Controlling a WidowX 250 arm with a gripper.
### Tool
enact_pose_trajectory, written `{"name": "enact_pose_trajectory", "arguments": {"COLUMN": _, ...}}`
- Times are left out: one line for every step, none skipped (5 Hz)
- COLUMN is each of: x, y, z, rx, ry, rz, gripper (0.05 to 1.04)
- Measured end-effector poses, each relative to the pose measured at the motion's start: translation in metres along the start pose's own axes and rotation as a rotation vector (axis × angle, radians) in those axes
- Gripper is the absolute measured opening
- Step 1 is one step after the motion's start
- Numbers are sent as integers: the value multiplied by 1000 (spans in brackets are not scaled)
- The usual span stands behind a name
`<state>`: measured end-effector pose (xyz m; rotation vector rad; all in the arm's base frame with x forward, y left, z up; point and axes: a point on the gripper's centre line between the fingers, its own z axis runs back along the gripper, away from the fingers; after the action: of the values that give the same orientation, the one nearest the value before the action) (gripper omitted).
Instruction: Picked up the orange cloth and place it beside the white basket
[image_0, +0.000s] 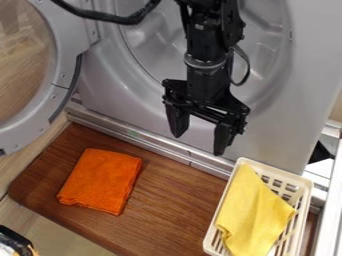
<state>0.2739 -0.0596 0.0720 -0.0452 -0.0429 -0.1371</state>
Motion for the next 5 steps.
{"name": "enact_pose_trajectory", "arguments": {"x": -4, "y": 1, "z": -8, "rx": 2, "ry": 28, "rz": 1, "gripper": 1001}}
{"name": "enact_pose_trajectory", "arguments": {"x": -21, "y": 33, "z": -16, "rx": 5, "ry": 42, "rz": 98, "gripper": 1001}}
{"name": "enact_pose_trajectory", "arguments": {"x": -28, "y": 53, "z": -12, "rx": 1, "ry": 20, "rz": 119, "gripper": 1001}}
{"name": "enact_pose_trajectory", "arguments": {"x": -37, "y": 82, "z": -12, "rx": 32, "ry": -34, "rz": 176, "gripper": 1001}}
{"name": "enact_pose_trajectory", "arguments": {"x": -44, "y": 115, "z": -24, "rx": 63, "ry": -91, "rz": 247, "gripper": 1001}}
